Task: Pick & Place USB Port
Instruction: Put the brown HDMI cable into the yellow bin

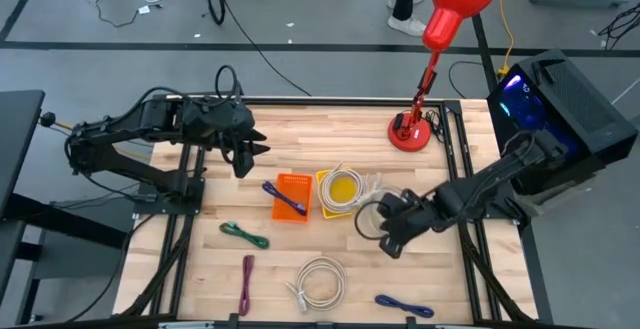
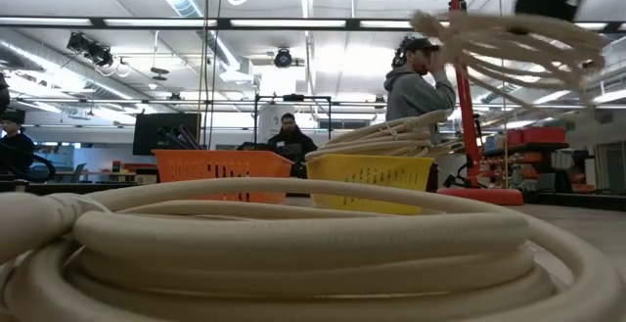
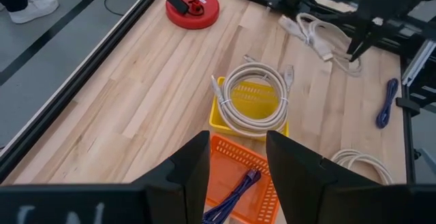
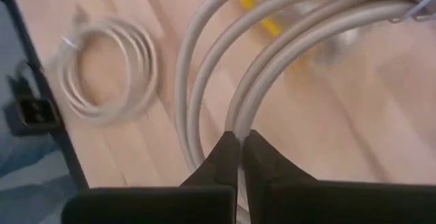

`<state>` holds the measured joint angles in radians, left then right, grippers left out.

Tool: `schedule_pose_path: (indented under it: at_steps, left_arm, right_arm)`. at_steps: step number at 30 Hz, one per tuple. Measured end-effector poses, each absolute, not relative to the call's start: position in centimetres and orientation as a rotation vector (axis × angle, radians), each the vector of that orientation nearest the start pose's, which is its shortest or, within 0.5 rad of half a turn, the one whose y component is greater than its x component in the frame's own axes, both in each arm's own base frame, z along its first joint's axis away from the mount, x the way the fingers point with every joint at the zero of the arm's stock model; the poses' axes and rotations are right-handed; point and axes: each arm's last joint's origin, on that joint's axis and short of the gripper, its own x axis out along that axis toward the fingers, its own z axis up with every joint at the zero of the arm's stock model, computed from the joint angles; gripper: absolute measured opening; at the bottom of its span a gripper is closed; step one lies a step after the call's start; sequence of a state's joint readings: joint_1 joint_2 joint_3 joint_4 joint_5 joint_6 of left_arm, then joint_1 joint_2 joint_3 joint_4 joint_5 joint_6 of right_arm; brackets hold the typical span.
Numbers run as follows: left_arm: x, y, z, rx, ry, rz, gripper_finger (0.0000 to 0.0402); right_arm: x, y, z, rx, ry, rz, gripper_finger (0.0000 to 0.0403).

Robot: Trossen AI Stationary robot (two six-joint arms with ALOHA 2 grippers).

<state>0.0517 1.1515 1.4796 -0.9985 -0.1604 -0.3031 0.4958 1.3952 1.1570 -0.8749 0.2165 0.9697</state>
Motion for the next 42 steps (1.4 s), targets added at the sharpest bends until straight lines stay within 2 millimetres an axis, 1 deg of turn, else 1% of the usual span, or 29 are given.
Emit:
schedule_pose_path:
  at_steps: [3, 8, 11, 13, 15, 21, 25, 32, 42]
  left_arm:
    - [20.0, 1.5, 42.1, -0.254, 0.633, 0.304, 0.0149]
    - [20.1, 1.5, 42.2, -0.256, 0.617, 0.302, 0.0149]
    - [20.2, 1.5, 42.3, -0.256, 0.606, 0.301, 0.0149]
    - [20.2, 1.5, 42.3, -0.257, 0.596, 0.299, 0.0149]
    - [20.3, 1.5, 42.4, -0.258, 0.585, 0.297, 0.0149]
    - [20.3, 1.5, 42.5, -0.257, 0.581, 0.3, 0.0149]
    - [20.3, 1.5, 42.5, -0.256, 0.581, 0.3, 0.0149]
    - [20.3, 1.5, 42.5, -0.254, 0.581, 0.3, 0.0149]
    - [20.3, 1.5, 42.5, -0.246, 0.583, 0.297, 0.0149]
  right_arm:
    - [25.0, 11.0, 29.3, 0.452, 0.983, -0.25, 0.0]
    - [26.8, 8.3, 31.6, 0.403, 0.87, -0.252, 0.0]
    - [27.9, 6.9, 32.4, 0.4, 0.802, -0.228, 0.0]
    - [28.5, 6.1, 32.5, 0.408, 0.775, -0.211, 0.0]
    - [29.1, 5.5, 32.1, 0.407, 0.792, -0.195, 0.0]
    - [31.3, 4.5, 29.3, 0.392, 0.909, -0.16, 0.0]
    - [32.4, 4.0, 28.1, 0.403, 0.941, -0.137, 0.0]
    - [33.1, 3.0, 27.3, 0.429, 0.965, -0.115, 0.0]
    - [33.3, 2.2, 27.2, 0.457, 0.973, -0.094, 0.0]
